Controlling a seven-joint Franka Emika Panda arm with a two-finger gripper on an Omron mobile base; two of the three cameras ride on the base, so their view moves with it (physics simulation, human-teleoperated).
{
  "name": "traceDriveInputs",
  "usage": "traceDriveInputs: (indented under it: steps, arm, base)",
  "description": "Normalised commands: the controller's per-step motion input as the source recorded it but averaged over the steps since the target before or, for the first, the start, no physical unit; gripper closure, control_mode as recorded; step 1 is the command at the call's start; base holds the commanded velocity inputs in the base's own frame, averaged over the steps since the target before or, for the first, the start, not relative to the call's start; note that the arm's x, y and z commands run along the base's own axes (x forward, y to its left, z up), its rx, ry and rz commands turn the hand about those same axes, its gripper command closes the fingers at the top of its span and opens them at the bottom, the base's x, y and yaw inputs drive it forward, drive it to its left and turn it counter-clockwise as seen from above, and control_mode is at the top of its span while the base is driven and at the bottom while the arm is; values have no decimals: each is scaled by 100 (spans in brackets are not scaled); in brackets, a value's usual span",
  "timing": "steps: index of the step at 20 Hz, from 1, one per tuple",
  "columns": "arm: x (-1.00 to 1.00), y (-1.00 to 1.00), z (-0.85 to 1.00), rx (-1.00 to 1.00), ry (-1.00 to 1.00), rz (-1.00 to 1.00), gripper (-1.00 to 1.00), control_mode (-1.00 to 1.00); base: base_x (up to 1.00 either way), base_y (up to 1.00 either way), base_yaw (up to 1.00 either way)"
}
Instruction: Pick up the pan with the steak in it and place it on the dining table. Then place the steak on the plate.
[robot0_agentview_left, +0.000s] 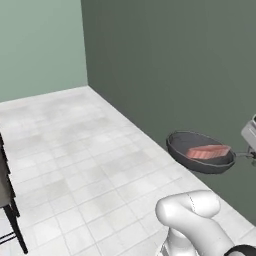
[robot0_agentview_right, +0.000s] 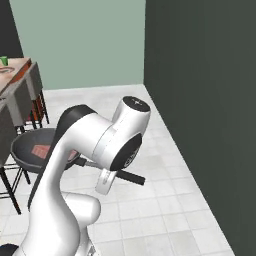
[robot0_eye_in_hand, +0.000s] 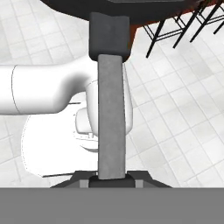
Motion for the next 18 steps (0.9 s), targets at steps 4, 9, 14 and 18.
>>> traceDriveInputs:
  steps: [4,9,14,18]
  arm:
    - [0,0,0,0,0,0,100,100]
    - [0,0,0,0,0,0,100,100]
    - [0,0,0,0,0,0,100,100]
    - [0,0,0,0,0,0,100,100]
  base:
    - [100,-24,7]
    - [100,-10,3]
    - [100,0,0]
    - [100,0,0]
